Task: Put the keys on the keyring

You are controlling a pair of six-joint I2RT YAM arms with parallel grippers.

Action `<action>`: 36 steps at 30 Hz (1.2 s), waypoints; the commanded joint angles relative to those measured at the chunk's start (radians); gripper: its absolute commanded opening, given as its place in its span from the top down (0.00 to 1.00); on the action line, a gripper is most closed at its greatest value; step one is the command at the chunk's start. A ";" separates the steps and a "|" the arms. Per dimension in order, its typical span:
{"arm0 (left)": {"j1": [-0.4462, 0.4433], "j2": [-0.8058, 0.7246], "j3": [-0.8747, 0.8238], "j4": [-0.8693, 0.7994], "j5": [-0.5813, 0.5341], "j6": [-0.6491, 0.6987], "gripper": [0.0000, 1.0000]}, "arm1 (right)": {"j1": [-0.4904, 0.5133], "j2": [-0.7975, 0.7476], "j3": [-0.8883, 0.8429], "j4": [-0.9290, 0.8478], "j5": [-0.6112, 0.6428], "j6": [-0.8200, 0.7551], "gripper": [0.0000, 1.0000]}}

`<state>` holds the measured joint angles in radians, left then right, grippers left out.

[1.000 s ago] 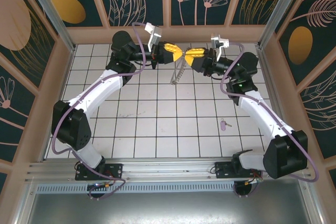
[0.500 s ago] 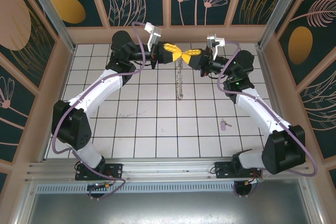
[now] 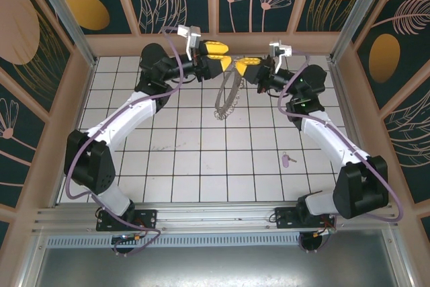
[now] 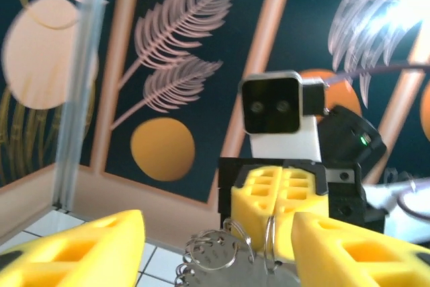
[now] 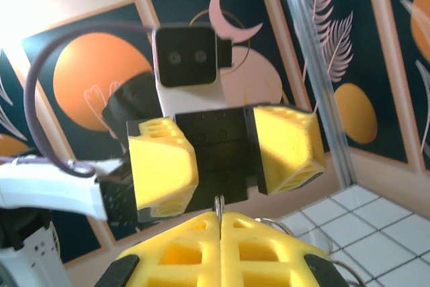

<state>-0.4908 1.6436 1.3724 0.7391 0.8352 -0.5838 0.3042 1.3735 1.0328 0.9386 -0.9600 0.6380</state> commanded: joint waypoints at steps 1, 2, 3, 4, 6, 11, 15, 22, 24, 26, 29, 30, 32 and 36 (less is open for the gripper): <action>0.003 -0.053 -0.043 0.148 -0.215 -0.108 0.36 | -0.008 0.010 -0.001 0.247 0.069 0.082 1.00; 0.003 -0.054 -0.052 0.164 -0.230 -0.122 0.36 | -0.007 0.016 -0.004 0.284 0.086 0.096 1.00; 0.003 -0.051 -0.056 0.180 -0.238 -0.137 0.35 | -0.006 0.023 -0.009 0.330 0.108 0.116 1.00; 0.003 -0.044 -0.058 0.201 -0.241 -0.160 0.35 | -0.004 0.033 -0.013 0.379 0.131 0.136 1.00; 0.003 -0.027 -0.058 0.246 -0.240 -0.201 0.35 | -0.003 0.053 -0.014 0.463 0.179 0.174 1.00; 0.003 0.020 -0.055 0.373 -0.249 -0.321 0.35 | 0.009 0.134 0.008 0.661 0.321 0.286 1.00; 0.003 0.051 -0.055 0.458 -0.262 -0.400 0.35 | 0.020 0.213 0.052 0.772 0.396 0.370 1.00; 0.003 0.091 -0.038 0.510 -0.251 -0.475 0.36 | 0.066 0.291 0.125 0.789 0.427 0.386 1.00; 0.003 0.096 -0.038 0.515 -0.244 -0.486 0.38 | 0.077 0.305 0.137 0.790 0.434 0.389 1.00; 0.003 0.105 -0.034 0.524 -0.233 -0.503 0.42 | 0.085 0.317 0.144 0.792 0.447 0.393 1.00; 0.003 0.129 -0.018 0.567 -0.212 -0.556 0.46 | 0.097 0.334 0.157 0.793 0.457 0.398 1.00; 0.003 0.142 -0.008 0.575 -0.208 -0.574 0.47 | 0.100 0.341 0.162 0.793 0.457 0.402 1.00; 0.003 0.161 0.010 0.576 -0.203 -0.597 0.51 | 0.107 0.350 0.168 0.794 0.457 0.404 1.00; 0.003 0.187 0.019 0.609 -0.209 -0.631 0.60 | 0.115 0.362 0.167 0.795 0.460 0.412 1.00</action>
<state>-0.4908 1.8141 1.3575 1.2549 0.6125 -1.1610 0.4072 1.7267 1.1694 1.5620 -0.5201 1.0306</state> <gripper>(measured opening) 0.411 0.049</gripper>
